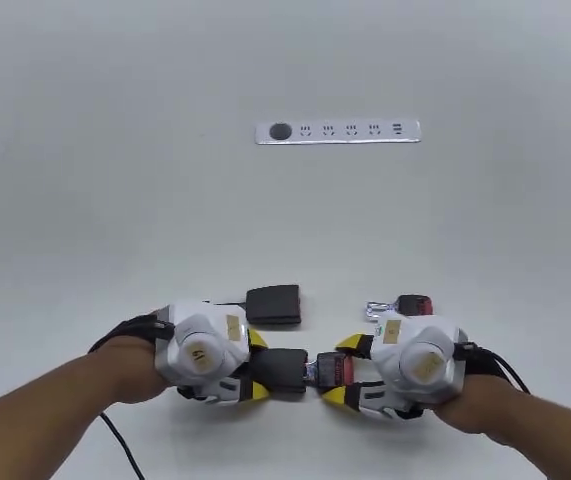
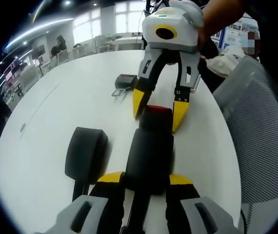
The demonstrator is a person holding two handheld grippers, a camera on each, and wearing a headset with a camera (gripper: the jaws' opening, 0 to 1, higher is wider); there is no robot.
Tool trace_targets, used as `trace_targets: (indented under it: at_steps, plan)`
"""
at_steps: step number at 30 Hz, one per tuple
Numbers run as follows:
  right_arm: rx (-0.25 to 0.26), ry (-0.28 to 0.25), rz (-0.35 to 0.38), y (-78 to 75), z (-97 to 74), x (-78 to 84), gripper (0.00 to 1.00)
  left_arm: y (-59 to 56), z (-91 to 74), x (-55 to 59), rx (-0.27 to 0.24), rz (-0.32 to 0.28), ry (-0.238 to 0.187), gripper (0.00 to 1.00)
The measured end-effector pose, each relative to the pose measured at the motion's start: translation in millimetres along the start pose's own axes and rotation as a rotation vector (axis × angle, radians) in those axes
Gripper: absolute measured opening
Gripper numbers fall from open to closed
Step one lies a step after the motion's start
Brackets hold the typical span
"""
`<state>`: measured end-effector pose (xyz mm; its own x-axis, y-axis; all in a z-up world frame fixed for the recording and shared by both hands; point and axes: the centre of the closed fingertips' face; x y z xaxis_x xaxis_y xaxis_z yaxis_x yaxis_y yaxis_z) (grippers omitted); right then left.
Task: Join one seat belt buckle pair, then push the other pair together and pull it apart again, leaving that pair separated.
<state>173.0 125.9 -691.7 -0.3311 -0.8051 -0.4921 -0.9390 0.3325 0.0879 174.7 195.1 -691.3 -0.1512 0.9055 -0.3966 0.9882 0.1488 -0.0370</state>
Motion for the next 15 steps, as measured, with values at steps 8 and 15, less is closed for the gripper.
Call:
trace_targets:
  at_steps: [8, 15]
  plan:
    - [0.006, -0.015, 0.011, 2.2, 3.2, -6.2, 0.35, -1.2, 0.8, 1.0, 0.001, 0.000, 0.003, 0.33]
    - [0.006, -0.007, 0.009, -2.8, 4.0, -2.5, 0.35, -1.2, -0.9, 1.9, 0.006, -0.001, 0.001, 0.33]
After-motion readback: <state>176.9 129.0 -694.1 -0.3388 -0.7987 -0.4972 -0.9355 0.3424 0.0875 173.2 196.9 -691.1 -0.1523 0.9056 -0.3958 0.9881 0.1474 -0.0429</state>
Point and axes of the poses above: the centre of the closed fingertips' face, and the gripper's own axes: z roughly forward along the fingers, y roughly to its left, x roughly out of its underside, and after that the axes turned 14 degrees about y, right-handed
